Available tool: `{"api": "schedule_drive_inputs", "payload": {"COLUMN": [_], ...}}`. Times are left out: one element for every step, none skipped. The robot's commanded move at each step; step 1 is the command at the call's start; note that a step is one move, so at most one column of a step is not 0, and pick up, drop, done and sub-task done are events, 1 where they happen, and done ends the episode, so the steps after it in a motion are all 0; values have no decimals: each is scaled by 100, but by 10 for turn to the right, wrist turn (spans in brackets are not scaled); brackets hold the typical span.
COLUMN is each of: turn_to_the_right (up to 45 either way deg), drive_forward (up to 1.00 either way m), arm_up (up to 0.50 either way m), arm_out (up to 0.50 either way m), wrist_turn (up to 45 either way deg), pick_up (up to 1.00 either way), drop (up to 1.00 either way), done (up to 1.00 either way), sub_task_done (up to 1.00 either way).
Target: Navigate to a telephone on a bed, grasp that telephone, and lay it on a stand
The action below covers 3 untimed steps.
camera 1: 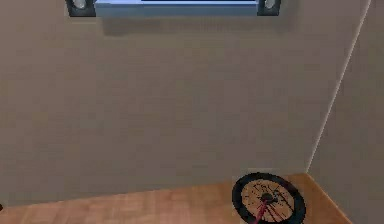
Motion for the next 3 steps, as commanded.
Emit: {"api": "schedule_drive_inputs", "payload": {"turn_to_the_right": [-450, -120, -30], "drive_forward": [0, 0, 0], "arm_up": [0, 0, 0], "arm_out": [0, 0, 0], "wrist_turn": [0, 0, 0], "pick_up": [0, 0, 0], "drop": [0, 0, 0], "done": [0, 0, 0], "sub_task_done": [0, 0, 0]}}
